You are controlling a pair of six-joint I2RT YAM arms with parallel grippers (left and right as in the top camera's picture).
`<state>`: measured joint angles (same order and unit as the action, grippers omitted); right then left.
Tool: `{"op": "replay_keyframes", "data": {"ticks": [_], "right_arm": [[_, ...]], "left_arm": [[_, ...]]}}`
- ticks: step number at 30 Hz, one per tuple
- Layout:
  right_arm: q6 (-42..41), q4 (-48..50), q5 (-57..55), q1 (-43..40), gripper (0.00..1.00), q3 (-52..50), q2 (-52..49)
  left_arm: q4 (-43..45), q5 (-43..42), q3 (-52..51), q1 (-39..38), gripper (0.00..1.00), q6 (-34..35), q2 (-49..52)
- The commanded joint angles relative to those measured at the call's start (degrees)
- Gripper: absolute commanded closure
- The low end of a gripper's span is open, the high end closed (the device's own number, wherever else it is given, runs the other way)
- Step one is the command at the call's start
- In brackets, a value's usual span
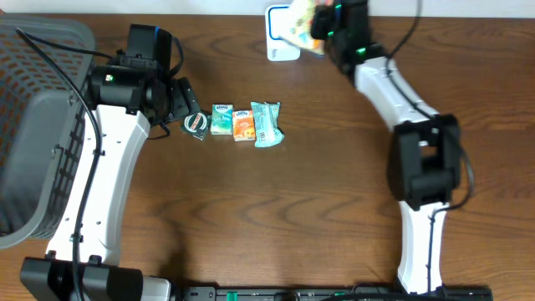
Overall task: Scan the item barcode
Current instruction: 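Hold the bag in front of the scanner with the right gripper, then carry the bag to the right edge and drop it there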
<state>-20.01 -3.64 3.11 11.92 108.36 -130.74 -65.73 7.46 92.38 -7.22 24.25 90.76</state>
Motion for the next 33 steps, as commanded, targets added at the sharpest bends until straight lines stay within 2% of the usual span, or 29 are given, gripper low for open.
{"op": "replay_keyframes", "data": {"ticks": [1, 6, 11, 12, 13, 14, 17, 18, 19, 21, 23, 26, 30, 33], "right_arm": [[6.4, -5.8, -3.4, -7.6, 0.99, 0.8, 8.0], [12.8, -18.7, -12.7, -16.3, 0.99, 0.7, 8.6], [13.2, -26.7, -21.2, -25.6, 0.98, 0.7, 7.9], [13.2, -27.4, -20.9, -27.1, 0.82, 0.7, 7.8], [12.5, -28.5, -20.3, -29.1, 0.55, 0.7, 7.8], [11.6, -29.4, -20.3, -30.7, 0.41, 0.7, 7.8], [8.0, -32.7, -19.9, -34.9, 0.38, 0.7, 7.8], [7.3, -33.5, -18.6, -35.9, 0.31, 0.7, 7.8], [7.2, -34.5, -14.7, -37.0, 0.2, 0.7, 7.8], [7.2, -35.1, -8.0, -38.0, 0.18, 0.7, 7.8], [7.2, -35.7, 1.0, -38.2, 0.27, 0.7, 7.8], [7.2, -36.1, 14.0, -37.5, 0.31, 0.7, 7.8], [7.2, -37.6, 30.4, -34.1, 0.29, 0.6, 7.8], [7.3, -41.8, 33.2, -29.9, 0.29, 0.6, 7.8]], "left_arm": [[-0.2, 0.5, 0.5, 0.1, 0.02, 0.7, 0.2], [-0.2, 0.5, 0.5, 0.1, 0.02, 0.7, 0.2], [-0.2, 0.5, 0.5, 0.1, 0.02, 0.7, 0.2], [-0.2, 0.5, 0.5, 0.1, 0.02, 0.7, 0.2], [-0.2, 0.5, 0.5, 0.1, 0.03, 0.7, 0.2], [-0.2, 0.5, 0.5, 0.1, 0.02, 0.7, 0.2], [-0.2, 0.5, 0.5, 0.1, 0.02, 0.7, 0.2], [-0.2, 0.5, 0.5, 0.1, 0.02, 0.7, 0.2], [-0.2, 0.5, 0.5, 0.1, 0.02, 0.7, 0.2], [-0.2, 0.5, 0.5, 0.1, 0.02, 0.7, 0.2], [-0.2, 0.5, 0.5, 0.1, 0.02, 0.7, 0.2], [-0.2, 0.5, 0.5, 0.1, 0.02, 0.7, 0.2], [-0.2, 0.5, 0.5, 0.1, 0.02, 0.7, 0.2], [-0.2, 0.5, 0.5, 0.1, 0.02, 0.7, 0.2]]}}
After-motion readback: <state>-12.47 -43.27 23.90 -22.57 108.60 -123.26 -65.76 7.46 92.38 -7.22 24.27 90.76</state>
